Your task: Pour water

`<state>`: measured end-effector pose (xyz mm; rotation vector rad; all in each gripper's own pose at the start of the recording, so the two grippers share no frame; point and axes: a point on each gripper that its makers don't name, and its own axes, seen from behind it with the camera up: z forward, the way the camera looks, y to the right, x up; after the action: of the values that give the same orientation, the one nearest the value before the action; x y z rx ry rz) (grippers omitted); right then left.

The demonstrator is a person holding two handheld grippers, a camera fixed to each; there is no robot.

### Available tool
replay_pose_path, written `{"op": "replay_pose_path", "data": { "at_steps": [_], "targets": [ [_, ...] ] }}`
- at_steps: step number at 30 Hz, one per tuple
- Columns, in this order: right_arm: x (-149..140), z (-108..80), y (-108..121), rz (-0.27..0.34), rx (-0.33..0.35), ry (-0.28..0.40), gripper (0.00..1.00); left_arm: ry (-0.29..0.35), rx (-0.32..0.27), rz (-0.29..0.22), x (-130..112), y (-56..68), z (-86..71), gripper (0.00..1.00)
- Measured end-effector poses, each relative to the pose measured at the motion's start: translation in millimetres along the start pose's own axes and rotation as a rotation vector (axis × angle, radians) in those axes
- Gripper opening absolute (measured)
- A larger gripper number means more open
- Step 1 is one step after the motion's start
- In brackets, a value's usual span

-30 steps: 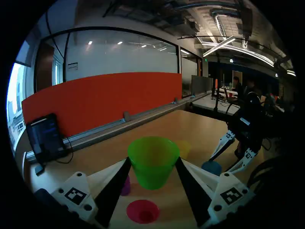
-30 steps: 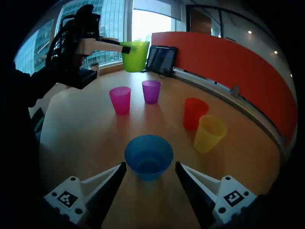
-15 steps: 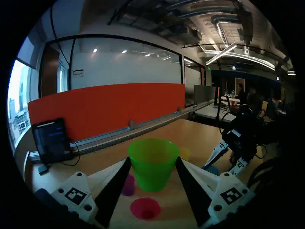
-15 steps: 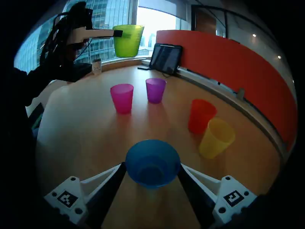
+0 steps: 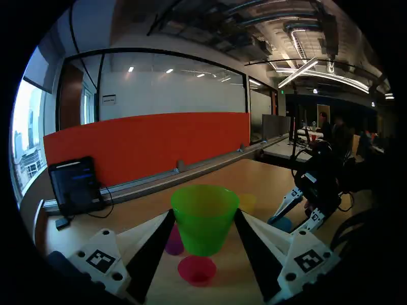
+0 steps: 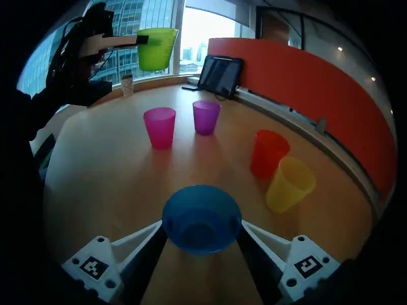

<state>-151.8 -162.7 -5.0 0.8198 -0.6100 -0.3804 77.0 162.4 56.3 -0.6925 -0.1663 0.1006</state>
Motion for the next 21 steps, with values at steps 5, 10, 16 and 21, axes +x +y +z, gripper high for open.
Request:
{"op": "replay_pose_path", "data": {
  "at_steps": [5,10,16,21],
  "targets": [
    [0,-0.9,-1,0.014,-0.012,0.012,0.9,0.009,0.003,-0.006,-3,2.7,-6.8,0.86],
    [3,-6.0,-4,0.028,-0.021,0.032,0.9,0.016,0.008,-0.005,-7,5.6,-14.0,0.86],
    [17,-17.5,-6,0.041,-0.034,0.084,0.9,0.03,0.008,0.004,-10,12.5,-23.3,0.85],
    [32,-30.1,-3,0.045,-0.055,0.139,0.9,0.032,0.003,0.011,-15,20.6,-28.1,0.86]
  ]
}}
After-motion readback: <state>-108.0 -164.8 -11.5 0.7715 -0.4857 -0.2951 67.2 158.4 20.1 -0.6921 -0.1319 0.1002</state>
